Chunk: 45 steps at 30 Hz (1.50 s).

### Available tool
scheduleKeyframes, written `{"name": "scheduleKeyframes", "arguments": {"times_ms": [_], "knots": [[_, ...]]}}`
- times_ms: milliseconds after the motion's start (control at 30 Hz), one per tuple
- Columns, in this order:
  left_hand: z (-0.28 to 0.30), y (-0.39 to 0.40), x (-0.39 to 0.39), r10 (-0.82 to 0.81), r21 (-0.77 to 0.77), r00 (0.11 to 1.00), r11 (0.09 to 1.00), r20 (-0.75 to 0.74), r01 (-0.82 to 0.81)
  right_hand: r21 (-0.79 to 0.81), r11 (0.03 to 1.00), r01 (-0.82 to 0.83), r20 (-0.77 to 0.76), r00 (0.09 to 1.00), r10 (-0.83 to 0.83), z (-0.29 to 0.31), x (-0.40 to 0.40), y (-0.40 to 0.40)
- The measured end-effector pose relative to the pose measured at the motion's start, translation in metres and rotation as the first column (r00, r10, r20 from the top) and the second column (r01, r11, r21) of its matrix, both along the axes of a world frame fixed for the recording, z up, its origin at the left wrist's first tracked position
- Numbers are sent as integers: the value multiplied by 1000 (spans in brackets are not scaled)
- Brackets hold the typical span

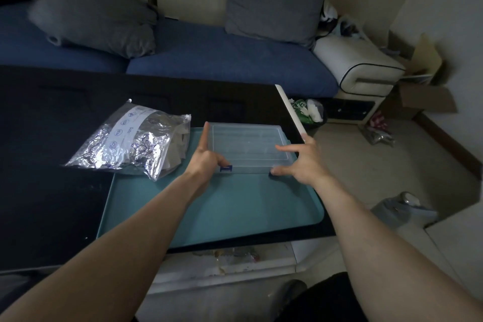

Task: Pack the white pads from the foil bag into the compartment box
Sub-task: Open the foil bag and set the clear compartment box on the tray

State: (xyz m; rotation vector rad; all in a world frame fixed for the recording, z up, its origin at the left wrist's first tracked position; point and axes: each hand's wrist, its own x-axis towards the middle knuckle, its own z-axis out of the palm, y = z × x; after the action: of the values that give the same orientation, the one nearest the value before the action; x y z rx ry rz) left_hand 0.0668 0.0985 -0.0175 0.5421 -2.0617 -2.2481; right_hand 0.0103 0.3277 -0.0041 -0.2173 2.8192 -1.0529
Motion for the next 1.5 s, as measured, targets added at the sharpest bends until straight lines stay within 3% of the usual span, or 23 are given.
{"name": "scheduleKeyframes", "arguments": {"times_ms": [100, 467, 600, 700, 767, 900, 1033, 1100, 1200, 1300, 1400, 1500], "knots": [[-2, -3, -2, -4, -1, 1000, 1000, 7, 4, 30, 996, -81, 30, 996, 80, 4, -1, -1], [2, -1, 3, -52, -96, 998, 994, 30, 54, 183, 975, -128, 29, 992, 125, 3, -6, -3], [-6, -2, 10, -107, -269, 994, 956, 36, 113, 189, 975, -118, 39, 993, 113, 4, -7, -4], [-5, -8, 11, -109, -163, 993, 980, 42, 115, 161, 981, -110, 52, 993, 102, 5, -7, -2], [-5, -13, 11, -142, -180, 990, 974, 5, 140, 144, 982, -118, 60, 992, 111, 5, -7, -1], [-11, -14, 17, -162, -259, 987, 954, -13, 153, 39, 991, -128, 76, 989, 125, 2, -11, 5], [-13, -17, 16, -205, -290, 979, 937, -12, 193, -159, 977, -141, -50, 990, 134, 8, -14, 9], [-14, -17, 16, -221, -286, 975, 935, -12, 209, -302, 953, -23, -173, 984, -32, 14, -17, -3], [-17, -12, 16, -244, -330, 969, 918, -32, 220, -571, 800, 183, -319, 848, -423, 16, -22, -31], [-19, -9, 15, -236, -284, 971, 934, -32, 218, -684, 718, 129, -331, 822, -463, 13, -20, -60], [-19, -7, 13, -194, -265, 981, 945, 15, 191, -529, 848, 41, -360, 894, -268, 11, -22, -78], [-19, -7, 14, -191, -347, 978, 915, 81, 207, -67, 995, -77, -198, 978, 62, -2, -30, -88]]}}
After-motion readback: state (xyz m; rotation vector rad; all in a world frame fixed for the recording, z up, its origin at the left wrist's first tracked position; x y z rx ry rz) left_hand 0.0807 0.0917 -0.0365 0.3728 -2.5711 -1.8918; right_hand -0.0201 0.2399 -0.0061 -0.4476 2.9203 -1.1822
